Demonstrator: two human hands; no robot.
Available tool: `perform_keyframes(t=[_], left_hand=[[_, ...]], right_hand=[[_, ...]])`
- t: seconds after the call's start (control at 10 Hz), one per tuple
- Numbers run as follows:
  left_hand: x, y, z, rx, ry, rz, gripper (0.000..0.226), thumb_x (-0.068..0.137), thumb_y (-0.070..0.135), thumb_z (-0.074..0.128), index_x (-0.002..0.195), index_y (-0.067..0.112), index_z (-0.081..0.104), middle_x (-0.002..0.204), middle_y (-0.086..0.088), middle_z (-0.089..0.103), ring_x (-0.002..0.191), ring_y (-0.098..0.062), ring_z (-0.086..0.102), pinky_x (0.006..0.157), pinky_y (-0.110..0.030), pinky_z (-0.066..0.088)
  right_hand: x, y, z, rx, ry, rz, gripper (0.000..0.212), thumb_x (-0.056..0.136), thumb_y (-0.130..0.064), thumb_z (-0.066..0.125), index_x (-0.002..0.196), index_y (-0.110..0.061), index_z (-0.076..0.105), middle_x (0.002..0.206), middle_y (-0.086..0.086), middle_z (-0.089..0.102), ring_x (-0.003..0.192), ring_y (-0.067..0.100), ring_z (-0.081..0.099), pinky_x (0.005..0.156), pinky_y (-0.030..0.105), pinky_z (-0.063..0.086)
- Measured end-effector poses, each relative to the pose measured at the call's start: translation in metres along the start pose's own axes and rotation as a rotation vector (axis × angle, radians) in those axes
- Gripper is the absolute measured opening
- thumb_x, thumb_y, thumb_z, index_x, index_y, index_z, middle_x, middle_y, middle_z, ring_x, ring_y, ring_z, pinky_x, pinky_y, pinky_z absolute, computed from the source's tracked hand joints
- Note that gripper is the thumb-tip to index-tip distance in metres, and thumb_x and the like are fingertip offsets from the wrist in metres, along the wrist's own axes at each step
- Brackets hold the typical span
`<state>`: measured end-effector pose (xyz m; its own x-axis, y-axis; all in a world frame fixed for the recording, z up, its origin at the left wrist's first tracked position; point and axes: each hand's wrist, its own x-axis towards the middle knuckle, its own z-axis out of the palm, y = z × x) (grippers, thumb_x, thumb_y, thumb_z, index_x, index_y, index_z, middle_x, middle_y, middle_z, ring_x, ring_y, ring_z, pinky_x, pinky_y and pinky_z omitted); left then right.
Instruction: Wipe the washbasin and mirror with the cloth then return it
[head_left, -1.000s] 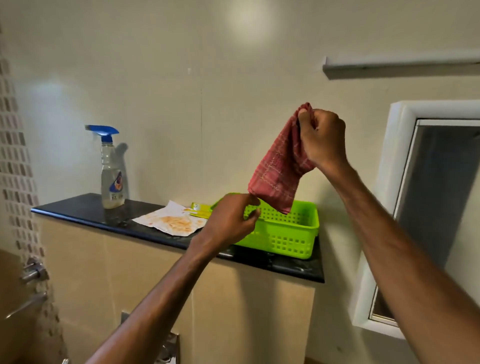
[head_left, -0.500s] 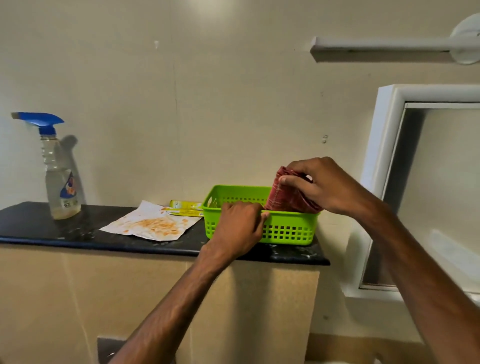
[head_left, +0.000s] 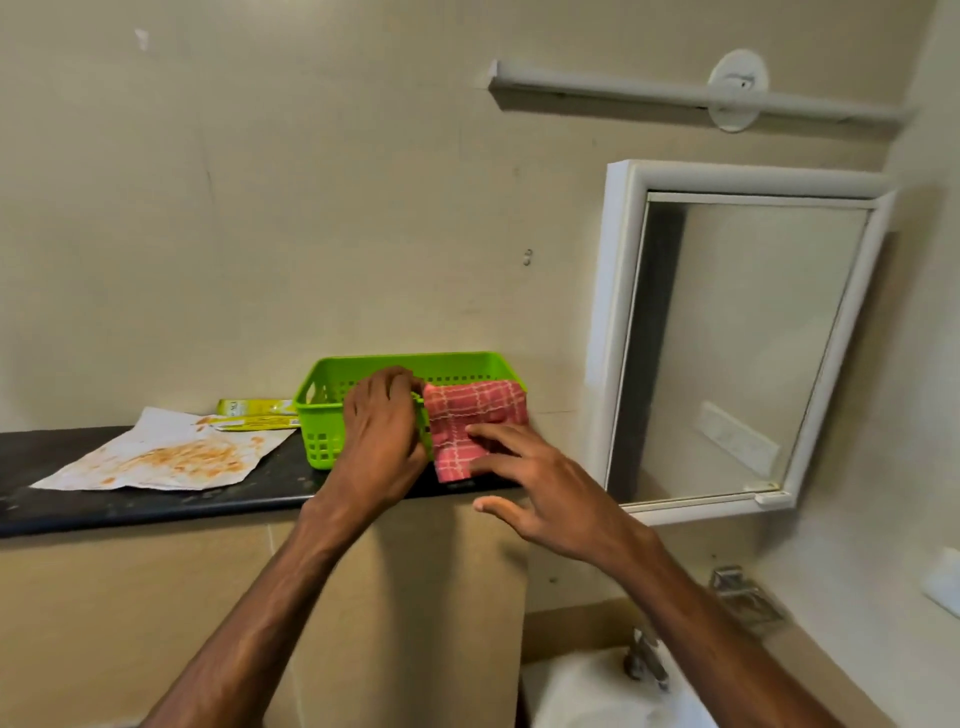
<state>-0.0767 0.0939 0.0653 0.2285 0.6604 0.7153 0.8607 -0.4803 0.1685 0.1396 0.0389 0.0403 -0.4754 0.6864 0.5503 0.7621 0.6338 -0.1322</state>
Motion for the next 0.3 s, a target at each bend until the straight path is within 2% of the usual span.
perform_keyframes(t=[0.1, 0.2, 0.3], left_hand=[[-0.006, 0.013, -0.005, -0.027, 0.069, -0.023, 0.066, 0.065, 0.019, 0.034, 0.126, 0.003, 0.055, 0.133, -0.019, 0.049, 0.126, -0.037, 0.044, 0.109, -0.042, 0.034], [-0.009, 0.044, -0.008, -0.15, 0.165, -0.017, 0.063, 0.066, 0.009, 0.043, 0.128, 0.006, 0.054, 0.137, -0.014, 0.048, 0.127, -0.031, 0.043, 0.111, -0.039, 0.036], [-0.008, 0.094, -0.002, -0.271, 0.19, 0.065, 0.04, 0.08, 0.013, 0.045, 0.118, 0.009, 0.06, 0.125, -0.007, 0.058, 0.117, -0.025, 0.051, 0.102, -0.031, 0.039]], right_hand=[[-0.006, 0.008, -0.016, 0.099, 0.05, 0.047, 0.034, 0.094, -0.035, 0.073, 0.127, -0.024, 0.073, 0.147, -0.009, 0.058, 0.139, 0.004, 0.048, 0.117, 0.024, 0.039], [-0.023, 0.023, -0.038, 0.129, 0.122, 0.095, 0.021, 0.094, -0.029, 0.074, 0.114, -0.025, 0.079, 0.133, -0.011, 0.068, 0.123, 0.001, 0.059, 0.104, 0.018, 0.046], [-0.049, 0.04, -0.062, 0.176, 0.145, 0.234, 0.013, 0.094, -0.026, 0.073, 0.105, -0.025, 0.081, 0.127, -0.012, 0.072, 0.109, -0.004, 0.063, 0.085, 0.011, 0.051]])
